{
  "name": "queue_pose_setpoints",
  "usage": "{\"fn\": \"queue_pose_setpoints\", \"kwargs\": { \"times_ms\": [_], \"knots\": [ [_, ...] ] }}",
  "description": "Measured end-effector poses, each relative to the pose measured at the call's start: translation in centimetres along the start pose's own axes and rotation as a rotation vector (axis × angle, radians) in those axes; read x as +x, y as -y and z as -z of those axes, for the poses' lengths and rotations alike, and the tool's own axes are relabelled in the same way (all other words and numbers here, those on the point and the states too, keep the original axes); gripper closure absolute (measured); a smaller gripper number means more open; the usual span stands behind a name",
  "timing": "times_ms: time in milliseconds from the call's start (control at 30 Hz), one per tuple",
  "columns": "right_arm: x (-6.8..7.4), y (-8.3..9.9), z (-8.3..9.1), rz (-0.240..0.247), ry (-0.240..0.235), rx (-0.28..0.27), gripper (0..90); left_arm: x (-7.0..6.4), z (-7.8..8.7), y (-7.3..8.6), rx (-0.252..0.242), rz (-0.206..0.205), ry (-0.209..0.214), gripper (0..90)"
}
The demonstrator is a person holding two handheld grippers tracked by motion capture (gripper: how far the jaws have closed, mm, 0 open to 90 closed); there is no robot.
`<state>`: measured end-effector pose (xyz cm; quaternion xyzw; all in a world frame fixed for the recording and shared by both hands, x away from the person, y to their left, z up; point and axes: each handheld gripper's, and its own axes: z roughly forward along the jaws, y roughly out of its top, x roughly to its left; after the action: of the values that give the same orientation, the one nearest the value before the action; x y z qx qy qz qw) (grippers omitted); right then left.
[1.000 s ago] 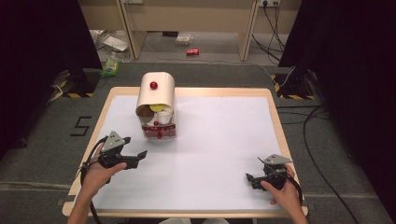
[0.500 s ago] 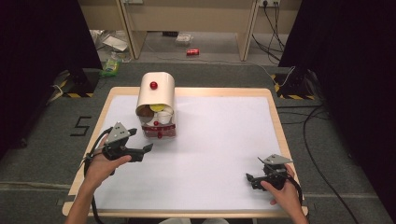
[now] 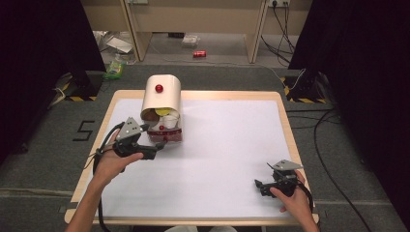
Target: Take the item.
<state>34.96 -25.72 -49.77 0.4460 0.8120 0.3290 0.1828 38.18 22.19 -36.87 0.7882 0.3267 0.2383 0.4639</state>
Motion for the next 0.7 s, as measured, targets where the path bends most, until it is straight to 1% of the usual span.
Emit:
{"fn": "queue_pose_setpoints", "kwargs": {
  "times_ms": [233, 333, 467, 500, 567, 667, 700],
  "knots": [
    [0.0, 0.0, 0.0, -0.001, 0.0, 0.0, 0.1, 0.0, -1.1, -1.0, 0.005, -0.009, -0.004, 15.3],
    [0.0, 0.0, 0.0, -0.001, 0.0, 0.0, 0.1, 0.1, -1.8, -1.5, 0.007, -0.023, -0.02, 15.3],
    [0.0, 0.0, 0.0, -0.001, 0.0, 0.0, 0.1, 0.1, -2.3, -1.6, 0.004, -0.023, -0.021, 15.4],
    [0.0, 0.0, 0.0, -0.001, 0.0, 0.0, 0.1, 0.2, -2.5, -1.7, 0.001, -0.017, -0.025, 15.4],
    [0.0, 0.0, 0.0, -0.001, 0.0, 0.0, 0.1, 0.4, -2.9, -1.7, 0.011, -0.018, -0.023, 15.4],
    [0.0, 0.0, 0.0, 0.0, 0.0, 0.0, 0.1, 0.6, -3.1, -1.7, 0.01, -0.023, -0.033, 15.5],
    [0.0, 0.0, 0.0, -0.001, 0.0, 0.0, 0.1, 0.8, -3.4, -1.6, 0.018, -0.019, -0.036, 15.5]
  ]
}}
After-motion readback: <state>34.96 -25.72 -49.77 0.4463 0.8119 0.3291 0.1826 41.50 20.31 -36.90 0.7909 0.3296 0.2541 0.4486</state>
